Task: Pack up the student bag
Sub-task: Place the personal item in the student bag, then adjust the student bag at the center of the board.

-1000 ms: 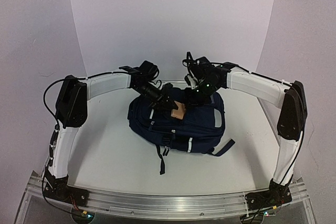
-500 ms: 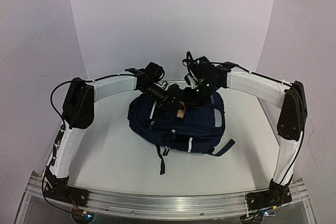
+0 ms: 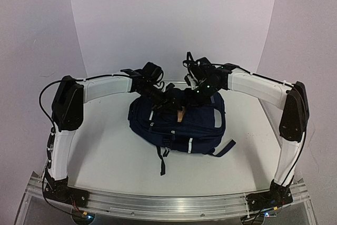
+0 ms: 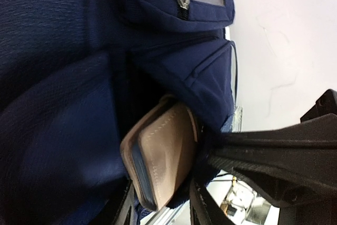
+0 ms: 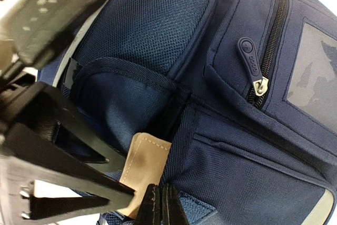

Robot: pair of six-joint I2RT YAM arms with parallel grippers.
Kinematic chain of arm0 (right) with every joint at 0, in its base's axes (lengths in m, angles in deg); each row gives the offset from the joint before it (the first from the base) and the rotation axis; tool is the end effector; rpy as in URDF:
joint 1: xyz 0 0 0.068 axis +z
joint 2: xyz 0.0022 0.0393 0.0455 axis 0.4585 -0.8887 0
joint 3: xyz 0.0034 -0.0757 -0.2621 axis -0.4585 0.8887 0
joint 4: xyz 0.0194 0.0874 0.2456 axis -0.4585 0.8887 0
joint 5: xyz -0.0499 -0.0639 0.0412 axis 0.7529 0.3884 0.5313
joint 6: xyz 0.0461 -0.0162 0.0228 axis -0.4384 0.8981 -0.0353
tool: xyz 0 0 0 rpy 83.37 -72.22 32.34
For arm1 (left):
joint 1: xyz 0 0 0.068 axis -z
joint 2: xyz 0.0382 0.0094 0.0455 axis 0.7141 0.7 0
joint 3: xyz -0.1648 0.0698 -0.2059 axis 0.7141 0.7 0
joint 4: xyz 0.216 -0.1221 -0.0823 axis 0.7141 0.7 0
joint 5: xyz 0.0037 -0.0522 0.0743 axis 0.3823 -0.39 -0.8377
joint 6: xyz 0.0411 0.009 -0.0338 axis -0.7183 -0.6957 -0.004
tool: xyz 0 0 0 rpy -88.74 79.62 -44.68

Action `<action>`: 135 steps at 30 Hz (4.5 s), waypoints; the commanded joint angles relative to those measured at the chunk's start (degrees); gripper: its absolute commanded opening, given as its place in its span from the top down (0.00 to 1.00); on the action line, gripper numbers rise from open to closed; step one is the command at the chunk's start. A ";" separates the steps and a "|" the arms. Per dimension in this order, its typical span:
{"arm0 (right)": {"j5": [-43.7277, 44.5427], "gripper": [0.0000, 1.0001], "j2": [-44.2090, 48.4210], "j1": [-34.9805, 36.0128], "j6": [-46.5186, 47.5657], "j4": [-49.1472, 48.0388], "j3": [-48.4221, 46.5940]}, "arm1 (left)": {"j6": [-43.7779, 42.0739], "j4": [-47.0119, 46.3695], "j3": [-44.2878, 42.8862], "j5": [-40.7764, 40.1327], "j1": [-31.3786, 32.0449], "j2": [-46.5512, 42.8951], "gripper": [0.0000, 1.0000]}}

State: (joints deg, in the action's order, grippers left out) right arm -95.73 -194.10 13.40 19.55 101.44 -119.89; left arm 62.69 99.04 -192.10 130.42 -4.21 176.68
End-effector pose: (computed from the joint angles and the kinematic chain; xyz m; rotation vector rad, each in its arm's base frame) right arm 0.3238 0.2850 0.2838 -0.5121 2.5511 0.5956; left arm 0.3515 -0.3406 0.2347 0.3973 2.7213 -1.4073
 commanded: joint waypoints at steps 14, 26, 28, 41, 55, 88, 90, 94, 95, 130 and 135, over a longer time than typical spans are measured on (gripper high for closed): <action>0.31 1.00 4.47 0.18 -0.96 -1.85 -0.07 | -1.41 2.76 -3.59 -3.68 1.27 2.60 0.91; -1.32 1.00 2.31 0.21 -0.91 -1.84 -3.80 | -1.31 1.06 -13.23 1.47 2.79 11.35 0.96; -1.23 1.00 2.19 0.18 -0.75 -1.88 -3.99 | -1.27 -0.48 -13.35 3.46 3.27 11.88 0.95; -1.57 1.00 2.12 -0.31 -0.63 -1.83 -3.44 | 0.67 -10.27 -8.25 10.25 4.28 9.69 0.62; -9.91 0.37 7.77 -5.93 2.33 -1.72 -1.91 | -1.36 4.83 -2.22 -11.12 1.30 -6.74 0.34; -22.55 0.68 0.91 -6.17 -0.28 -9.13 9.53 | 3.01 -0.84 6.52 -13.06 0.80 -11.60 0.63; -23.33 0.62 3.18 -6.23 0.58 -9.11 8.35 | 2.79 -0.65 5.17 -12.58 0.98 -10.61 0.68; -24.95 0.44 7.73 -7.60 0.76 -8.58 7.42 | 2.29 -0.59 3.67 -12.09 1.17 -9.51 0.84; -25.13 0.40 8.71 -8.08 0.58 -8.34 7.53 | 2.04 -0.58 3.30 -12.03 1.17 -9.34 0.88; -29.15 0.17 15.92 -31.49 13.95 11.09 17.88 | -6.38 10.12 -24.90 -1.63 7.75 14.44 0.35; -35.56 0.12 18.85 -31.37 14.08 10.32 22.47 | -8.78 13.37 -24.21 -4.83 6.76 8.84 0.16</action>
State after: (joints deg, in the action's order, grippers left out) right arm -124.31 -179.66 -18.21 32.74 111.00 -100.11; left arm 56.62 107.99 -215.74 128.35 2.79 188.95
